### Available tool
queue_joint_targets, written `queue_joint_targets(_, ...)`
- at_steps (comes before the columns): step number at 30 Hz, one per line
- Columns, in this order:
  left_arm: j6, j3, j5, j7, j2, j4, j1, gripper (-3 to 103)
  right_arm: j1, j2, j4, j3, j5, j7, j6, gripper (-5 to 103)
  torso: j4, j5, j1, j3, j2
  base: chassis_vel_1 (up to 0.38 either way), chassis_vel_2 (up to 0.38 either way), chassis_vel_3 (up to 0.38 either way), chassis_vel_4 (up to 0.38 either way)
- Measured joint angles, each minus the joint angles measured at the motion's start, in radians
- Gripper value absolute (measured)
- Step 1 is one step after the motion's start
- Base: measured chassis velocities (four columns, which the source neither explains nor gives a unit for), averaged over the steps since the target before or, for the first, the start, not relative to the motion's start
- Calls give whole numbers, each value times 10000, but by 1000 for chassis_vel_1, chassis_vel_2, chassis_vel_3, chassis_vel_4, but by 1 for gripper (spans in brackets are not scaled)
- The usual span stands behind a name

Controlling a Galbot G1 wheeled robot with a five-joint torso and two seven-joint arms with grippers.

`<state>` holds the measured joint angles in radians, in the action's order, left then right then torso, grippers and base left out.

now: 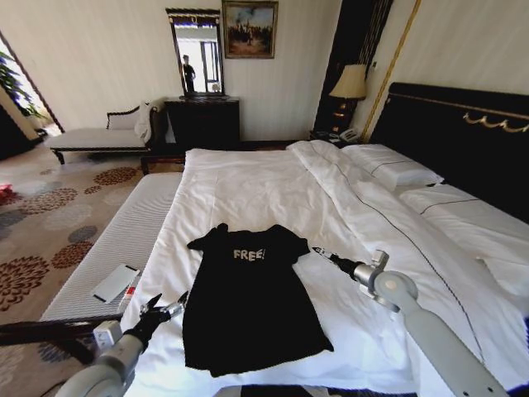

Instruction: Fold the clothes on the bed.

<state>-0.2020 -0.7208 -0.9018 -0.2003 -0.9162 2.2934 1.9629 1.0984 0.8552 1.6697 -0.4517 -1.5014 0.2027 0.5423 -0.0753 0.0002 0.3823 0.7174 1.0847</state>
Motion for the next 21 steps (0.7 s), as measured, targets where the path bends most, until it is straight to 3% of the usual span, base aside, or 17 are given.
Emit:
queue_joint_targets(1,-3,41,6,-29,1,-7,-12,100,-172,52,-294,103,71,-91,32,94,0,0,0,0,0,0,0,0,0)
queue_joint_targets(9,-17,150,39,-98,-34,2,-46,100,-700,295,-921,529,258,-210,101,90,1,-4,-2,-1,1,0,0,0,0)
queue_joint_targets(12,-20,137,87,-108,-121,28,40,100,-1042,433,-1204,833,330,-275,153,79,2,-2,-2,-1,2,0,0,0,0)
queue_joint_targets(21,-22,-7,109,-150,-183,44,124,100,-1538,595,-1535,1423,482,-298,183,77,2,-2,-2,-2,3,0,0,0,0)
